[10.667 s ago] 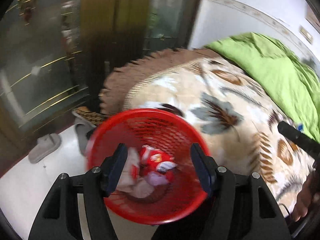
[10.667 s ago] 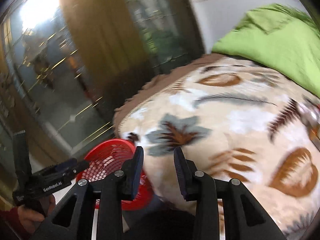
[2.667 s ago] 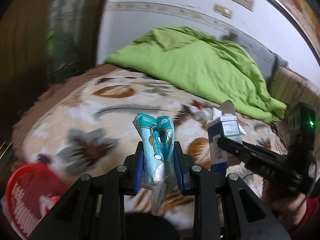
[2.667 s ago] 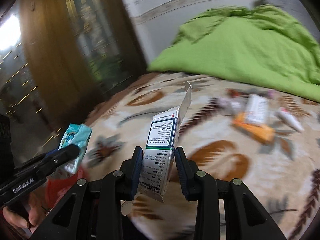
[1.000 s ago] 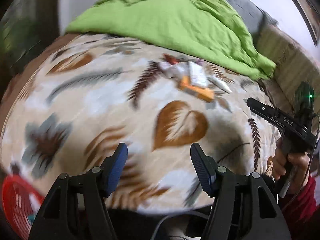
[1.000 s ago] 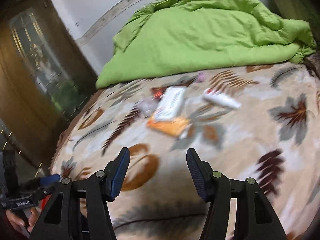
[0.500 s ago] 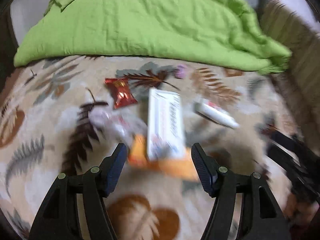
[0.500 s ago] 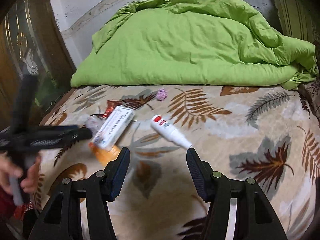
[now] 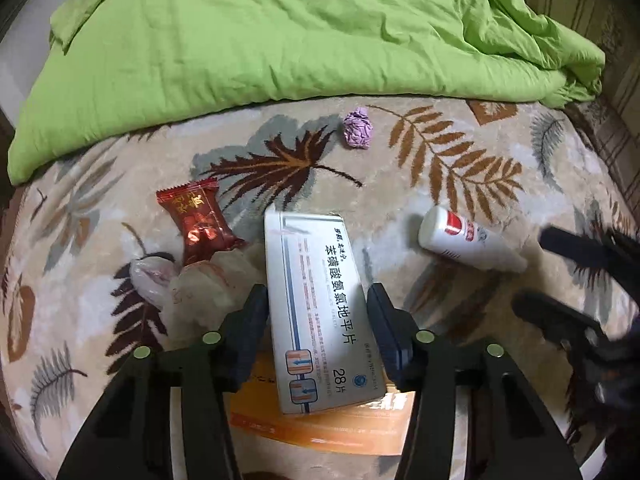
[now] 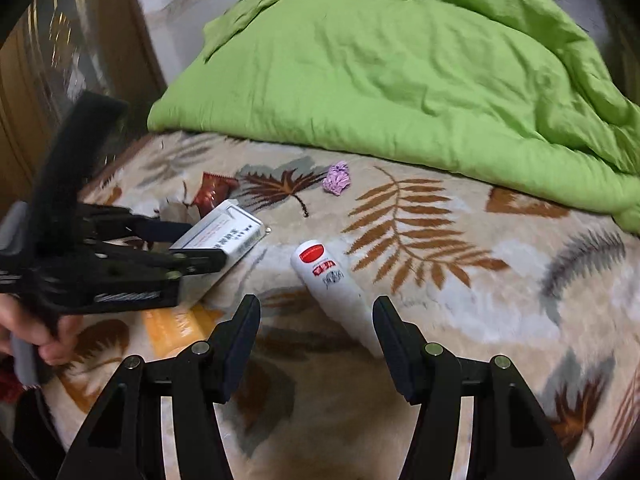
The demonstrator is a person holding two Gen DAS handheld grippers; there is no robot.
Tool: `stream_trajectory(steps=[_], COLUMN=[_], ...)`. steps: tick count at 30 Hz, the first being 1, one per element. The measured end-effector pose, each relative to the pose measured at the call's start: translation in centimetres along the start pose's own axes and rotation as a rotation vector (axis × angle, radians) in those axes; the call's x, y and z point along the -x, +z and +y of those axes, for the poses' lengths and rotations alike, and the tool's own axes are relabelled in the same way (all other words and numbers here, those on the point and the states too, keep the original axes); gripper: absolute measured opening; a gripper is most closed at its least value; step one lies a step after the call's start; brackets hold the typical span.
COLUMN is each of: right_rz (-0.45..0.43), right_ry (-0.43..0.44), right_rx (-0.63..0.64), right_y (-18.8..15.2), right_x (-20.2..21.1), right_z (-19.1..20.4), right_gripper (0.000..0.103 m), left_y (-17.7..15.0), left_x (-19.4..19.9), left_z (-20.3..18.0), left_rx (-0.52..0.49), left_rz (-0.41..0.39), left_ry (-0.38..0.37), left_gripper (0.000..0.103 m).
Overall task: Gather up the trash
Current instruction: 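Grasp the white tablet box with the left gripper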
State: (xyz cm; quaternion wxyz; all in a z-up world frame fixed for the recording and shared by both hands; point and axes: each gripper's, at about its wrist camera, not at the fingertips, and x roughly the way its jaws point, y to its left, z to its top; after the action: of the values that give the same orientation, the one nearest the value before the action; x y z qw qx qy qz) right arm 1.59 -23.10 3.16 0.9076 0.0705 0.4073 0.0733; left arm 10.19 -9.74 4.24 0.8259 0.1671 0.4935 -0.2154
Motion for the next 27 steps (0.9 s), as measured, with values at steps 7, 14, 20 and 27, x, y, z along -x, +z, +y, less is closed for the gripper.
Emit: stream_trajectory(steps=[7,14,20,27], right_rz=[0.066,0.023,0.023,0.013], right_ry=[-0.062,-0.06,-0.064,-0.006], right_rx=[0.099,-0.011,-0.016,0.045], right_y=[0.7,-0.2,-0.7,0.9], right_x=[-3.6,-2.1,-1.9,-1.9], right_z=[0.6,-0.1,0.3,0.8], right_gripper=[0.034,0.008,0.009,0.031], left_y=[0.2,-0.8,-0.8,-0.2], left_x=[-1.4,-2.7,-2.2,-1.6], left_z=[0.9,-0.1,-0.1,0.4], left_rx=[0.047,0.02,0.035,0.055], left_rz=[0.052,0.028,0.023,-0.015], left_ry=[-0.073,-0.03,-0.036,-0.1], left_gripper=[0.073,0.027,0.027,0.019])
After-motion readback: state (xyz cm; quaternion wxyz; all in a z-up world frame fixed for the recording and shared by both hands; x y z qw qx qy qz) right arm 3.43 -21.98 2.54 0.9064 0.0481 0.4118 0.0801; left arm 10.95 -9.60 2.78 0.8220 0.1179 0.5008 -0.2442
